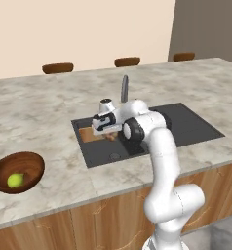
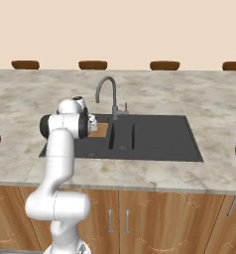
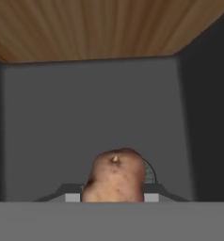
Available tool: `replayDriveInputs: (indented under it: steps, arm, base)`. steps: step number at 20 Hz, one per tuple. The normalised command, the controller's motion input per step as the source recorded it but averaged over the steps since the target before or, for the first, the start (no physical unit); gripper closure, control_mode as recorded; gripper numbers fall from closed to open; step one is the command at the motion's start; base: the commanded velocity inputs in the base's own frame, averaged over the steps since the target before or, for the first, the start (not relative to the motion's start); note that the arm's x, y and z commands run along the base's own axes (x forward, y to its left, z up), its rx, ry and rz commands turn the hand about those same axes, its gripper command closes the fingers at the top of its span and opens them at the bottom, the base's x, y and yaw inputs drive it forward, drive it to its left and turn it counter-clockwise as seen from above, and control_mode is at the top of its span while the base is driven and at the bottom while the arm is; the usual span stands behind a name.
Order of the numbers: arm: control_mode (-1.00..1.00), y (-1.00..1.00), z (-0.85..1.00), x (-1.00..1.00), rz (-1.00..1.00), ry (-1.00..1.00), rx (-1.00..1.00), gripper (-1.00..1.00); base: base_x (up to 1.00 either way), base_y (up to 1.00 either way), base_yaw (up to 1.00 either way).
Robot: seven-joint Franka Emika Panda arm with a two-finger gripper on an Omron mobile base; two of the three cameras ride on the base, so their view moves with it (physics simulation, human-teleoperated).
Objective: Pick the pears from the cabinet and place them in one bowl. Pick the potato from the sink and place it in the other bowl.
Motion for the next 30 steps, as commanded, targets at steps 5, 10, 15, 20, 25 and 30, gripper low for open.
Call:
replayDriveInputs:
  steps: [5,10,15,20,25,30]
  arm:
    - [-1.00,-0.04,0.56,-0.58,0.00,-0.19,0.05,1.00]
    - [-1.00,0.00,0.80,-0.46,0.00,0.01,0.01,1.00]
    - [-1.00,0.00,0.82,-0.44,0.00,0.05,0.01,1.00]
    - [-1.00,-0.04,0.60,-0.55,0.00,0.07,0.00,1.00]
    - [-1.00,-0.11,0.57,-0.65,0.00,0.01,0.00,1.00]
    - [-1.00,-0.11,0.68,-0.63,0.00,0.00,0.00,1.00]
  base:
    - [0.00,0.00,0.00]
    - [0.00,0.00,0.00]
    - [0.00,0.00,0.00]
    - [0.00,0.00,0.00]
    - [0.00,0.00,0.00]
    - [0.00,0.00,0.00]
